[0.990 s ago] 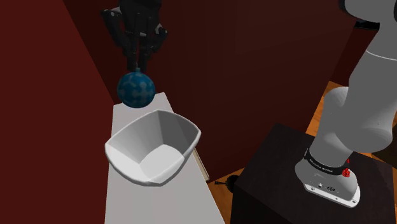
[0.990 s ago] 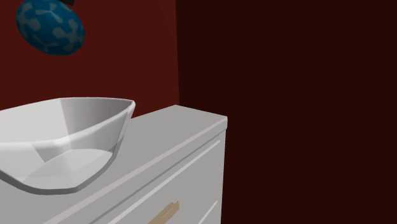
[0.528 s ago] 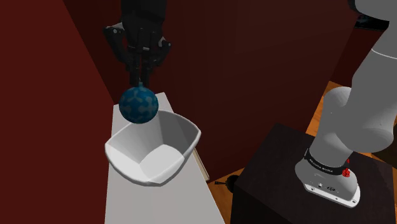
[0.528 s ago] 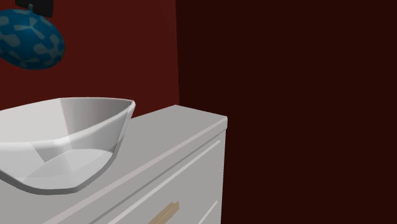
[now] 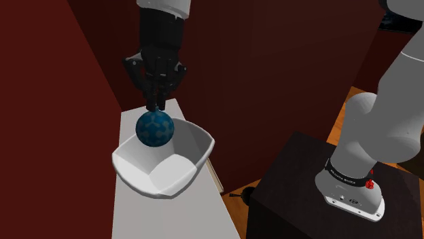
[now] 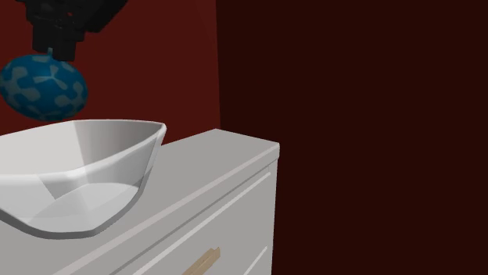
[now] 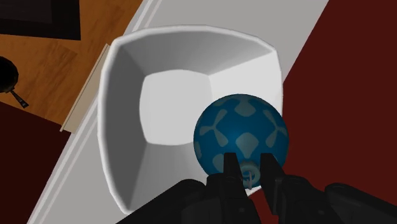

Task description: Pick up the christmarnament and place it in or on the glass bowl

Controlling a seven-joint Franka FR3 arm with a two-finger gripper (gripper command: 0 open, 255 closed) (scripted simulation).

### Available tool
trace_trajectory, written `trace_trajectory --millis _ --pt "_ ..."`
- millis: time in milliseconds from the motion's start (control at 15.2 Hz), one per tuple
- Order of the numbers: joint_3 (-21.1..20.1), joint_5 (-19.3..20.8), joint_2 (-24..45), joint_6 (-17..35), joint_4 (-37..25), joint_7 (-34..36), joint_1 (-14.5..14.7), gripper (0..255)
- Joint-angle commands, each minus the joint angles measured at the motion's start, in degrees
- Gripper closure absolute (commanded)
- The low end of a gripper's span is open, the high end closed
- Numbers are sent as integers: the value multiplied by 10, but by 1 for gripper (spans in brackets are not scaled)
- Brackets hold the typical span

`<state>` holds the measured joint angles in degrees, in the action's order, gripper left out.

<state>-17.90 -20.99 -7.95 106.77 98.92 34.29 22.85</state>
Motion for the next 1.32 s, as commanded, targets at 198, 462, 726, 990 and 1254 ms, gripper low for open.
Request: trace_trajectory --millis 198,462,726,990,1254 --pt "-1 -7 -8 37 45 -13 1 255" --pt "-2 -9 -9 49 60 -17 2 255" --pt "-2 -9 -9 49 60 -17 2 255" --pt "-2 -9 -9 49 60 -17 2 0" --pt "3 -9 -13 30 46 -17 0 0"
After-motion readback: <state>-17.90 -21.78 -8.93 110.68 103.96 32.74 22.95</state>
